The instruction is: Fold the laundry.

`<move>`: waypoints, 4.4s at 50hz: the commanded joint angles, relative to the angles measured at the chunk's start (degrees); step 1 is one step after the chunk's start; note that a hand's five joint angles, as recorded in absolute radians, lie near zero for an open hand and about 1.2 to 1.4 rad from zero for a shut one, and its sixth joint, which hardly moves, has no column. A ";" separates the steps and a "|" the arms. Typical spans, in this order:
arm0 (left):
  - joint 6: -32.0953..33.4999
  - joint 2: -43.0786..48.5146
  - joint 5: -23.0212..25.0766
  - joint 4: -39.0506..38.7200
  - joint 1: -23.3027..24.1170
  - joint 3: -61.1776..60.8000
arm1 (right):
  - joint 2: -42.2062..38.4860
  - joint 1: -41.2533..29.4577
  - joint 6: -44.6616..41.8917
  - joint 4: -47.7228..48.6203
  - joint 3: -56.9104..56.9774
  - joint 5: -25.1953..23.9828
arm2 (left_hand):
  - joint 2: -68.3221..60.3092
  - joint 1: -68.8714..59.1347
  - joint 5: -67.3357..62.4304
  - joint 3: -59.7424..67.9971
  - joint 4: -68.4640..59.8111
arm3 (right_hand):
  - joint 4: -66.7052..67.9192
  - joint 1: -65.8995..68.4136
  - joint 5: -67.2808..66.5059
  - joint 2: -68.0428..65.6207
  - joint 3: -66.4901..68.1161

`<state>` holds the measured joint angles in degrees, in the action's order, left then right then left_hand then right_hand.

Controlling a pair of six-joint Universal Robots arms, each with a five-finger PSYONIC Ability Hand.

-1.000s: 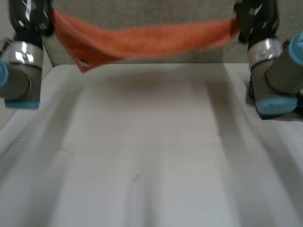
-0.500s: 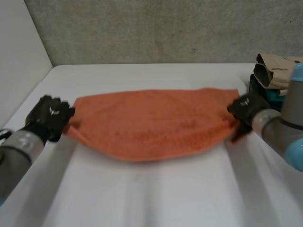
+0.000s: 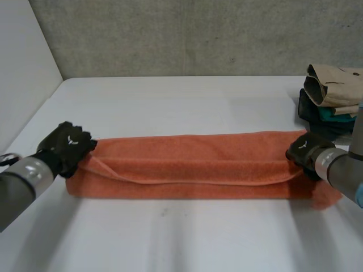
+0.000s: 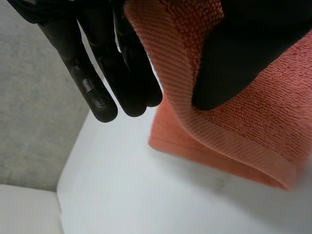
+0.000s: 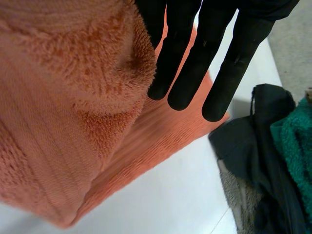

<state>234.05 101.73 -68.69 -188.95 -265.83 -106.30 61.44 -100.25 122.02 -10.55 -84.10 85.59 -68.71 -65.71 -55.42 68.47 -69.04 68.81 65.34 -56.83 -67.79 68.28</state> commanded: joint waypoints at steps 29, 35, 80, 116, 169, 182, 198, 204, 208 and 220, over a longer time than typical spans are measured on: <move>-23.03 19.91 -15.51 -28.93 2.78 34.15 | -9.49 -6.98 20.98 34.20 21.87 -3.94 | -11.29 -14.29 -14.58 11.53 -10.96 | 11.19 14.66 -13.17 -12.21 11.72; -22.85 21.84 -15.42 -29.02 2.78 27.39 | -14.32 -6.37 22.30 28.31 18.53 -3.85 | -11.29 -14.29 -14.58 11.53 -10.96 | 11.19 14.66 -13.17 -12.21 11.72; -14.08 -8.11 -8.83 -4.87 -2.84 -7.25 | 7.54 7.24 0.63 -13.75 -6.32 -2.71 | -11.29 -14.29 -14.58 11.53 -10.96 | 11.19 14.66 -13.17 -12.21 11.72; -2.02 23.50 -12.60 -11.88 3.48 22.61 | -17.66 -0.91 10.08 19.60 20.54 3.44 | -11.29 -14.29 -14.58 11.53 -10.96 | 11.19 14.66 -13.17 -12.21 11.72; -20.56 5.41 -14.89 -13.64 7.08 5.40 | -3.86 9.89 25.20 13.97 -3.88 -10.18 | 58.71 55.71 55.42 -58.47 59.04 | -31.99 -28.52 30.01 30.97 -31.46; -20.56 4.27 -15.16 -13.55 7.26 4.96 | -0.97 13.40 14.94 23.82 -7.48 -1.22 | 58.71 55.71 55.42 -58.47 59.04 | 11.19 14.66 -13.17 -12.21 11.72; -20.65 0.22 -14.89 -13.55 6.38 2.15 | 2.98 12.55 0.06 29.87 -6.61 -2.53 | 58.71 55.71 55.42 -58.47 59.04 | 11.19 14.66 -13.17 -12.21 11.72; -20.74 -1.09 -15.07 -13.55 6.47 2.06 | 5.45 -3.79 0.86 38.05 -6.43 -8.94 | 58.71 55.71 55.42 -58.47 59.04 | 11.19 14.66 -13.17 -12.21 11.72; -21.88 -2.32 -14.98 -13.55 6.47 1.01 | 3.35 -14.87 0.33 41.04 -6.08 -15.00 | 58.71 55.71 55.42 -58.47 59.04 | 11.19 14.66 -13.17 -12.21 11.72; -24.08 -2.94 -14.80 -13.55 6.38 -0.14 | -17.30 -37.56 -1.78 39.12 5.95 -21.08 | 58.71 55.71 55.42 -58.47 59.04 | 11.19 14.66 -13.17 -12.21 11.72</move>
<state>210.28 98.67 -83.57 -202.49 -259.38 -106.23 52.04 -132.53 120.67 30.97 -82.96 63.97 -12.07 -10.73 -2.87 12.27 -11.66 68.66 63.97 -57.57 -67.59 68.18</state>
